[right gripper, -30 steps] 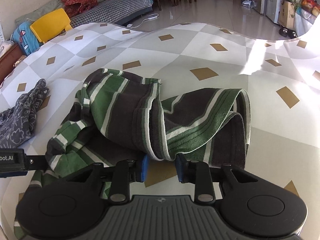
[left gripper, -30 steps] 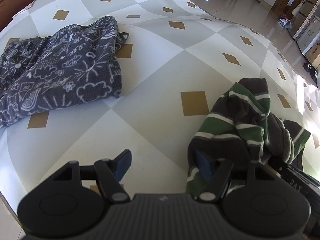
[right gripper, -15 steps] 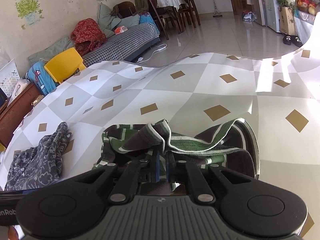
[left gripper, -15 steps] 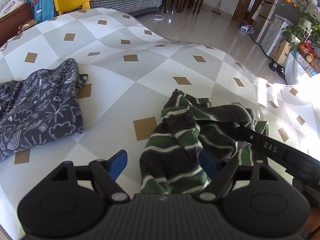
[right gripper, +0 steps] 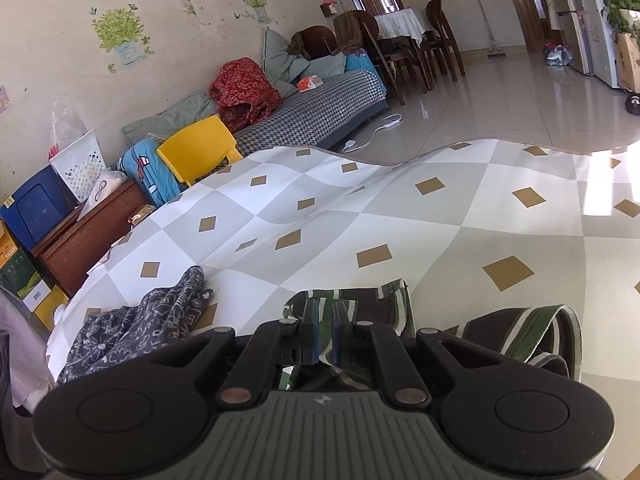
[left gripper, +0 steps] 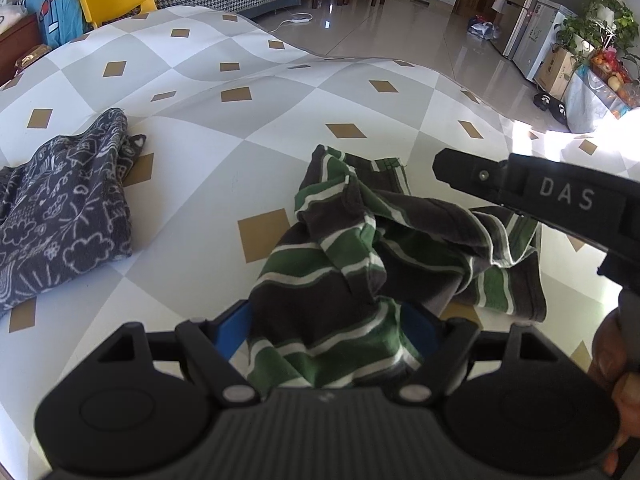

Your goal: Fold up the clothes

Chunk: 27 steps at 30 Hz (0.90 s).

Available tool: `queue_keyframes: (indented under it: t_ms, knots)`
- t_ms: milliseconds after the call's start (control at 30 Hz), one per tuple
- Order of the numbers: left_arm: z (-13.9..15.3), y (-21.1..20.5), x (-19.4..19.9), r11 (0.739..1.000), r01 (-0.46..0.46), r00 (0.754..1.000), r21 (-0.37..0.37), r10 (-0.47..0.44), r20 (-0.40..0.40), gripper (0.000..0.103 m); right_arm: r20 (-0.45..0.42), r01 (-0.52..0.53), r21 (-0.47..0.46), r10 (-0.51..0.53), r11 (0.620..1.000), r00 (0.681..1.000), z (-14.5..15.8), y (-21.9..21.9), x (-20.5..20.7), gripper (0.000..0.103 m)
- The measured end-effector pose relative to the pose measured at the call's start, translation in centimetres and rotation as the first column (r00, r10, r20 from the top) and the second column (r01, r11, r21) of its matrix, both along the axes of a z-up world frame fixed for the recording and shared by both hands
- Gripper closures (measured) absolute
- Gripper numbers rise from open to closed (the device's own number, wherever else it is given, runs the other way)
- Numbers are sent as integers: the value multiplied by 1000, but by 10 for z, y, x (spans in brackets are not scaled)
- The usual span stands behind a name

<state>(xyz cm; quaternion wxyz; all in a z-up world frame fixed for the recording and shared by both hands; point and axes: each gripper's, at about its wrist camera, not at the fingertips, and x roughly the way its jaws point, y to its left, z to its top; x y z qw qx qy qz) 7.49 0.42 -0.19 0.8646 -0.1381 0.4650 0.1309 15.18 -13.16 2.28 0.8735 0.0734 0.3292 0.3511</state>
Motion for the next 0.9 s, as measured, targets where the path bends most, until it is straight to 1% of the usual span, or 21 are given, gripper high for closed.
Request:
queue_keyframes:
  t_ms: [100,167,233,333,433,567,633,733,833,900]
  knots:
    - [-10,12,0,996,-66,997,-67,64,-36,25,-9,-10,-2,10,1000,1000,-1,0,0,95]
    - [-16,22,-1,987,-114,992,-117,107,-59,26,-16,-12,-6,12,1000,1000,-2,-1,0,95]
    - [-20,27,-3,979,-145,988,-144,136,-71,28,-23,1,-27,-2,1000,1000,-3,-3,1,95]
    - [-20,28,-3,977,-153,987,-149,144,-70,30,-51,42,-58,-45,997,998,-6,-10,4,94]
    - [-19,24,-4,980,-151,988,-132,144,-63,31,-95,80,-103,-90,991,991,-11,-18,8,88]
    - [-20,29,-7,967,-193,981,-167,184,-70,31,-148,102,-175,-128,979,981,-19,-28,11,77]
    - [-22,32,-9,959,-217,976,-185,206,-76,31,-174,111,-211,-149,971,973,-22,-32,12,75]
    - [-23,34,-11,957,-231,972,-178,220,-78,31,-200,66,-245,-117,967,973,-27,-34,6,71]
    - [-25,38,-13,949,-252,967,-188,241,-81,30,-222,11,-262,-72,965,972,-31,-35,-3,69]
    - [-28,43,-16,936,-274,961,-220,261,-87,29,-246,-28,-251,-35,967,969,-33,-36,-9,68]
